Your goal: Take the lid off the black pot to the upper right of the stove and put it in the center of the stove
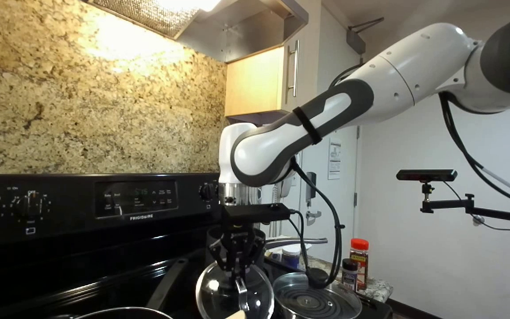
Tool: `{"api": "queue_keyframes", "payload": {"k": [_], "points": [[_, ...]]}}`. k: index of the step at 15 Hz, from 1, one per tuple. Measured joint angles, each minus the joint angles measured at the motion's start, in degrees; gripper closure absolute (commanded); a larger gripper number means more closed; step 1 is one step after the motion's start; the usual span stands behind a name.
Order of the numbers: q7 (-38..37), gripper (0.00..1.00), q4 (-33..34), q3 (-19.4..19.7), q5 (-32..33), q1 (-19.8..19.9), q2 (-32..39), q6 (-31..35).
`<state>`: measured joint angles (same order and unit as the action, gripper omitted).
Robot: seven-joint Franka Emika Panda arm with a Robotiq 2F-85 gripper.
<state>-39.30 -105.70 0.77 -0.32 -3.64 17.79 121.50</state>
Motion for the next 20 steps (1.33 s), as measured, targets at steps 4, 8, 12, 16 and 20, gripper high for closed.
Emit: {"api": "queue_keyframes", "payload": {"k": [4, 8, 12, 16, 20], "points": [[2.61, 0.89, -1.84, -1.02, -0.71, -0.62, 0.26, 0.29], [5.36, 0.89, -2.57, -1.88, -1.15, -1.6, 1.84, 0.21], [8.78, 0.89, -2.23, -2.12, -1.4, -2.08, 2.92, 0.12], [11.59, 0.47, -2.11, -2.12, -1.43, -2.1, 2.99, 0.13], [12.52, 0.22, -2.1, -1.92, -1.43, -1.98, 3.07, 0.2]]}}
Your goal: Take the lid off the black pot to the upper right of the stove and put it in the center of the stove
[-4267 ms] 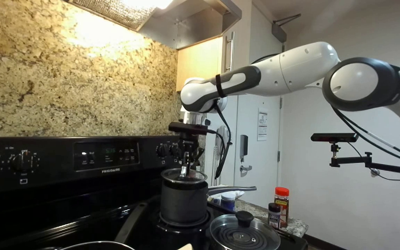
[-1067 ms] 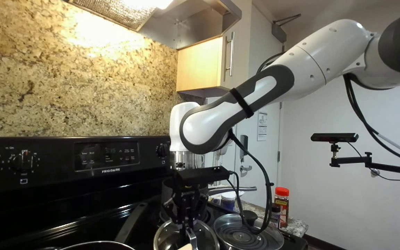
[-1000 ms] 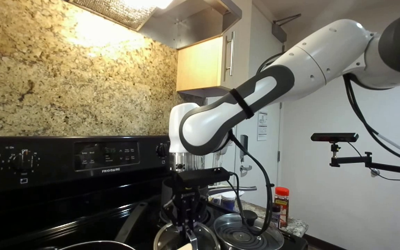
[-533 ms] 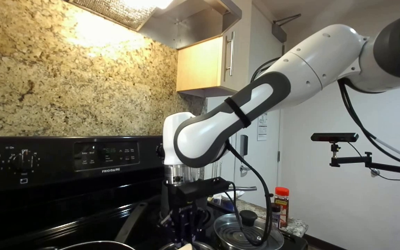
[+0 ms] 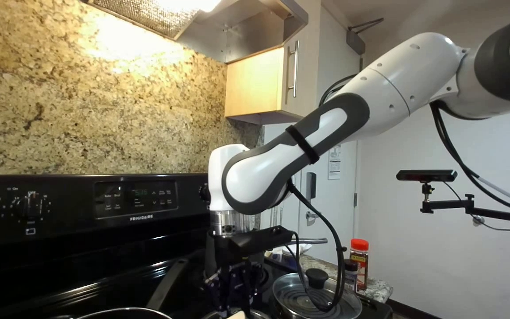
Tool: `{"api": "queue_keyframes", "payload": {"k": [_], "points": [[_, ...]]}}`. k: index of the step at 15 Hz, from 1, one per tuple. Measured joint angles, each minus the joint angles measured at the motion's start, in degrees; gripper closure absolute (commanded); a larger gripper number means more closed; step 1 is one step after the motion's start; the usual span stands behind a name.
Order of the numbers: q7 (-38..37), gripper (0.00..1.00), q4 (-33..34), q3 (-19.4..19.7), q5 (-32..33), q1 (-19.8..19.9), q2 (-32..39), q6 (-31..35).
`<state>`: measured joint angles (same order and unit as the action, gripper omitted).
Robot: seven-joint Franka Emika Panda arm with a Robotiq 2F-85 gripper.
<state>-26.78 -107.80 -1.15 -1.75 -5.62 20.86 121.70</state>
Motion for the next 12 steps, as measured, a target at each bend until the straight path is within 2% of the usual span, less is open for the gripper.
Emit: {"api": "queue_keyframes", "payload": {"k": [3, 4, 12], "points": [[0.0, 0.03, 0.28, 0.22, -0.01, 0.04, -0.09, 0.05], [0.0, 0.01, 0.43, 0.3, -0.03, 0.05, -0.22, 0.05], [-0.16, 0.0, 0.36, 1.39, -0.88, 0.26, -4.42, -1.5]]}}
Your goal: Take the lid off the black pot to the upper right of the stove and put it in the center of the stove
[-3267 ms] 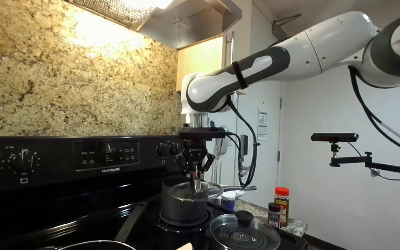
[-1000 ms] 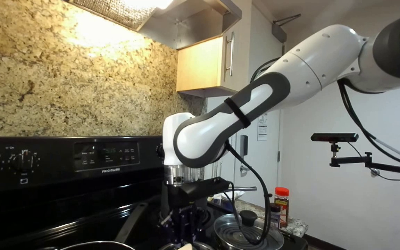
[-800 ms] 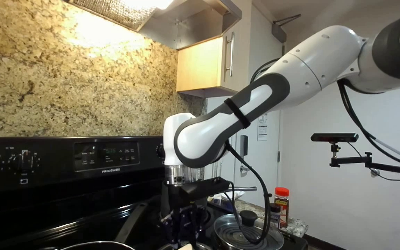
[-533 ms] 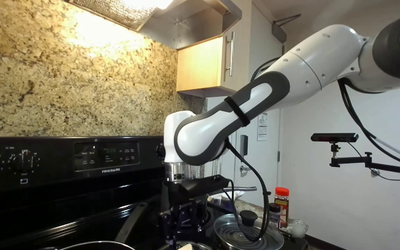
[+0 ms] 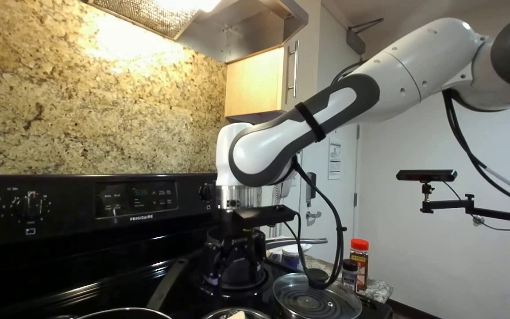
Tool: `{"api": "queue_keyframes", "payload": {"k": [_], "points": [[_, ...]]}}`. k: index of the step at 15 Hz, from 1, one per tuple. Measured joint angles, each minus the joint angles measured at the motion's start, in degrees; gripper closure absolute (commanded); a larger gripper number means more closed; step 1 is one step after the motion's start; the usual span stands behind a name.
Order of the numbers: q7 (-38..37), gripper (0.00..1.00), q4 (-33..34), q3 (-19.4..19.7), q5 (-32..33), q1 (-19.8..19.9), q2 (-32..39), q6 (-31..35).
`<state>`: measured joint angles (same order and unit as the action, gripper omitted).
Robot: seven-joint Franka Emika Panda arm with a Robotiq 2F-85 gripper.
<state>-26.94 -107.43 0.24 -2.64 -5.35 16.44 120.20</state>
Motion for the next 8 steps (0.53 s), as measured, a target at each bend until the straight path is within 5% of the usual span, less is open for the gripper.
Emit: {"api": "queue_keyframes", "payload": {"k": [8], "points": [[-1.29, 0.0, -6.62, 2.16, -0.56, 0.98, -6.42, 2.83]]}}
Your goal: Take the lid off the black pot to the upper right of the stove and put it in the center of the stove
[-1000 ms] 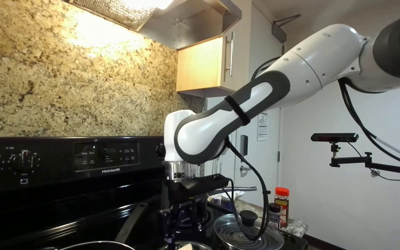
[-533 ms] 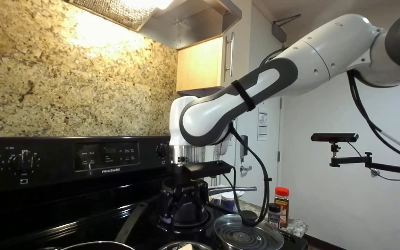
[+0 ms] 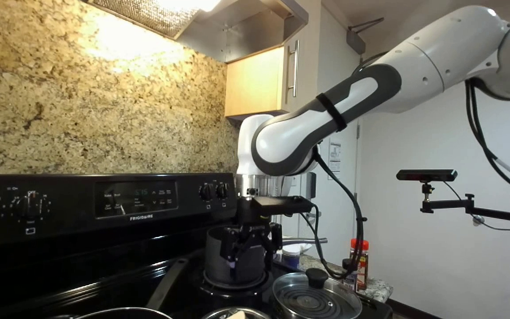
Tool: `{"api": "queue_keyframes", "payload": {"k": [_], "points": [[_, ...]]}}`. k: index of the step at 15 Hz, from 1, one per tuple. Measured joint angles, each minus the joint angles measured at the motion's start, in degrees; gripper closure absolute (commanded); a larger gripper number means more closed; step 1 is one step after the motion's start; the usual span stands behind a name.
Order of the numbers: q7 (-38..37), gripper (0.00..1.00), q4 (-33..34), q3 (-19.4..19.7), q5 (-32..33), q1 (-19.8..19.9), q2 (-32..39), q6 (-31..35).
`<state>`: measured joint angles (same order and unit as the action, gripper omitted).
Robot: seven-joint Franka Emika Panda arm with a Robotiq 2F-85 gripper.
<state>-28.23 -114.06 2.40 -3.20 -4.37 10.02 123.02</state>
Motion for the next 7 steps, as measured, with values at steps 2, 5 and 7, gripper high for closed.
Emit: {"api": "queue_keyframes", "payload": {"k": [2, 5, 7], "points": [[0.01, 0.0, -2.56, -0.09, 0.0, 0.01, -2.2, 2.12], [0.01, 0.0, -5.37, -0.43, 0.0, 0.0, -5.19, 2.84], [0.01, 0.0, -6.31, -0.51, 0.0, 0.0, -6.4, 2.83]]}}
